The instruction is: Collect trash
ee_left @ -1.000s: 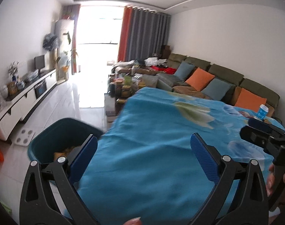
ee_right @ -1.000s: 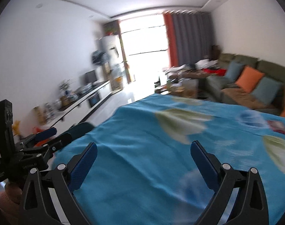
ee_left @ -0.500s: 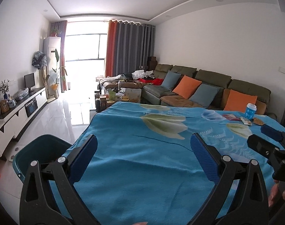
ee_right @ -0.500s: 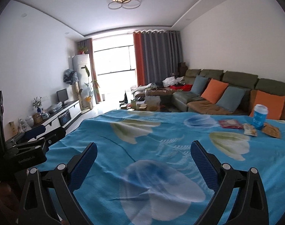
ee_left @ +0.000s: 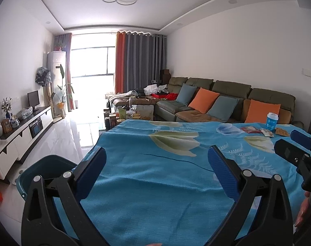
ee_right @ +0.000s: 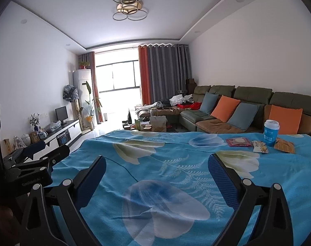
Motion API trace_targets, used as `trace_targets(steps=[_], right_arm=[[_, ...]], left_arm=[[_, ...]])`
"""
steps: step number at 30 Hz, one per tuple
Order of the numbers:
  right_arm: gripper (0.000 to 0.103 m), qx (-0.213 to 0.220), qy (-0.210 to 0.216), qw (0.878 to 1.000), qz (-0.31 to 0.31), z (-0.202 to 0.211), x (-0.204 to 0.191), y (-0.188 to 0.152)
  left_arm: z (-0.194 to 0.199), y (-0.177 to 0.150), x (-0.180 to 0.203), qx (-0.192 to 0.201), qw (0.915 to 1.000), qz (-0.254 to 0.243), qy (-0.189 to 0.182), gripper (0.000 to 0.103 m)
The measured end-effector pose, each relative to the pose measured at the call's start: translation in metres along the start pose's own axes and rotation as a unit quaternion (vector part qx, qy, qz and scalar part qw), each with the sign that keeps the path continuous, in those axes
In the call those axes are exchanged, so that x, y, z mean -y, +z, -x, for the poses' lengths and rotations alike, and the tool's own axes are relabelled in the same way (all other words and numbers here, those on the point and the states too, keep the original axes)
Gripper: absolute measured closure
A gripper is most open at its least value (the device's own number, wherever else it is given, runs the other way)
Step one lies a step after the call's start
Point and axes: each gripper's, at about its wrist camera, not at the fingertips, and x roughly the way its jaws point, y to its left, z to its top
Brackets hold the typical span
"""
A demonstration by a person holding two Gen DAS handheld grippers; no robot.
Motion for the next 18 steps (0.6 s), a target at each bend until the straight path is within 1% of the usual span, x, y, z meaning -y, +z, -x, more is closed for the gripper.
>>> trace_targets(steps=[4, 18], right_arm=[[0.007, 0.001, -0.002, 1.0, -0.001, 0.002, -0.001, 0.001], [0.007, 0.006, -0.008, 1.0, -0.004, 0.007, 0.004, 0.001]], left_arm=[[0.003, 0.0, 0.003, 0.01, 0.9999, -0.009, 0.007, 0.006], [0.012, 0.001, 0.011, 0.023, 0.9994, -0.019, 0.015, 0.006]])
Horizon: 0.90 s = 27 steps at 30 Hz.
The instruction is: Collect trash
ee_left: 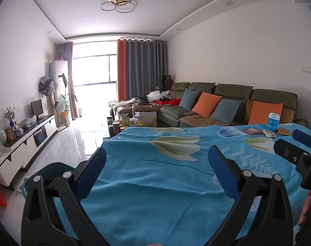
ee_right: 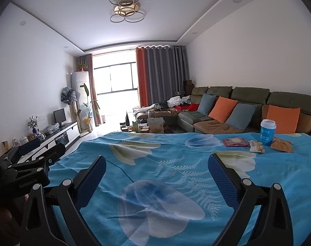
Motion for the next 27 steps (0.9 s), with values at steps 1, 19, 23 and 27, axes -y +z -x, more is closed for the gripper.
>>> trace_targets(steps=[1, 19, 23, 27], right_arm=[[0.007, 0.0, 0.0, 1.0, 0.0, -0.0002, 0.0, -0.0001], [0.007, 0.002, -0.003, 1.0, -0.001, 0.0024, 0.0019, 0.0012], [0.007, 0.002, -0.004, 1.0, -0.001, 0.0025, 0.0017, 0.0011], [0.007, 0.003, -0.004, 1.0, -0.001, 0.0031, 0.0019, 0.0014]], left_arm=[[-0.0002, 0.0012, 0.0003, 0.0, 1.0, 0.0, 0.0, 0.006], [0.0007, 0.0011, 0.0019, 0.0, 1.0, -0.003, 0.0, 0.006], [0.0013, 0.0021, 0.0017, 0.001, 1.0, -0.002, 0.001, 0.006], [0.0013, 0.003, 0.0016, 0.001, 1.0, -0.002, 0.002, 0.006]])
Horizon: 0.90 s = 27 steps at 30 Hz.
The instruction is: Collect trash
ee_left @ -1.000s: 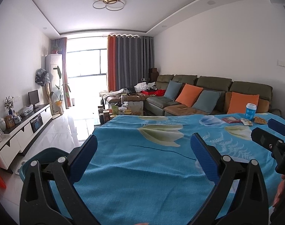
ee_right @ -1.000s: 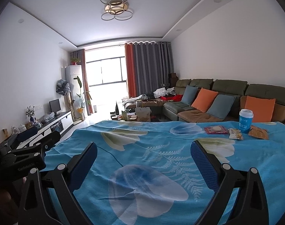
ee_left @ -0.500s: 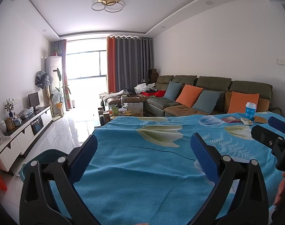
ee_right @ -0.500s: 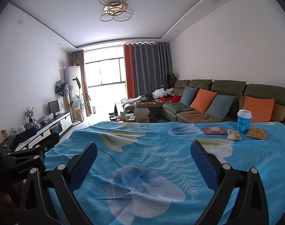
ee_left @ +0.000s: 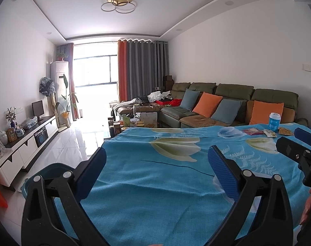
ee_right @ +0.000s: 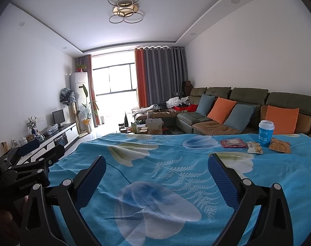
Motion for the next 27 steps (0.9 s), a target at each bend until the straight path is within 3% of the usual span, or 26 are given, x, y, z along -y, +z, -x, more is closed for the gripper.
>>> trace_targets(steps=[27], right_arm=[[0.007, -0.001, -0.001, 1.0, -0.001, 0.001, 0.0005, 0.0004]], left_arm=[[0.0004, 0.0018, -0.0003, 0.001, 1.0, -0.001, 0.002, 0.006]])
